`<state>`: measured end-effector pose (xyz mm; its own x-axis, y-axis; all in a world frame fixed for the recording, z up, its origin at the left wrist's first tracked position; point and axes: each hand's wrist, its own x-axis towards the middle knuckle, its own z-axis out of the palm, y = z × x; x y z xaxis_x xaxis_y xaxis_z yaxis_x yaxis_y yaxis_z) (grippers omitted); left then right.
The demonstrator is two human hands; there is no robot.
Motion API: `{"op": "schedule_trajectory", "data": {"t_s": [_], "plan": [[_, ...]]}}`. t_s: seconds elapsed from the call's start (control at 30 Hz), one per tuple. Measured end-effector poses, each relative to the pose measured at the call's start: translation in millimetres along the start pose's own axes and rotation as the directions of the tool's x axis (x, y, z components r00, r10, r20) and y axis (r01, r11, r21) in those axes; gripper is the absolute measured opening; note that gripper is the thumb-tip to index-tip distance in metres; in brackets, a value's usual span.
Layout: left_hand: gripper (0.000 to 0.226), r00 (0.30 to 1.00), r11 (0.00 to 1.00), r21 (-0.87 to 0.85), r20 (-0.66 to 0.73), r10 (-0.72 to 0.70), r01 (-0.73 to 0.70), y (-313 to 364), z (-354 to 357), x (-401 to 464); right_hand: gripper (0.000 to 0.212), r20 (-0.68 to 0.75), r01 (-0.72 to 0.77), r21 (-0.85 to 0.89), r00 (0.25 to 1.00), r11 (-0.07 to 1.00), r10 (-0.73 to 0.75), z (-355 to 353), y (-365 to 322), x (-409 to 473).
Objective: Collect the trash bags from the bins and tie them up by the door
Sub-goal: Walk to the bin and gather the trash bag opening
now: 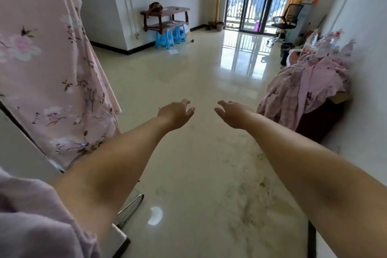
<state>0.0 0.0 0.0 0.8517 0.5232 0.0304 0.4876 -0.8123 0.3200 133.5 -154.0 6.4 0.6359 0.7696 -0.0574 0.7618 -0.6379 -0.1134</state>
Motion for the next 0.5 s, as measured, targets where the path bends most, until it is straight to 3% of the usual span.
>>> {"op": "schedule_trajectory", "data": {"t_s": [0.2, 0.5], "plan": [[0.050, 0.990, 0.995, 0.024, 0.101, -0.102, 0.100, -12, 48, 64, 0.054, 0.129, 0.078, -0.052, 0.989, 0.996, -0.071, 38, 34, 80], [0.048, 0.949, 0.955, -0.018, 0.119, -0.292, 0.296, -35, 70, 190, 0.055, 0.247, 0.216, -0.075, 0.950, 0.973, -0.192, 43, 76, 240]]}}
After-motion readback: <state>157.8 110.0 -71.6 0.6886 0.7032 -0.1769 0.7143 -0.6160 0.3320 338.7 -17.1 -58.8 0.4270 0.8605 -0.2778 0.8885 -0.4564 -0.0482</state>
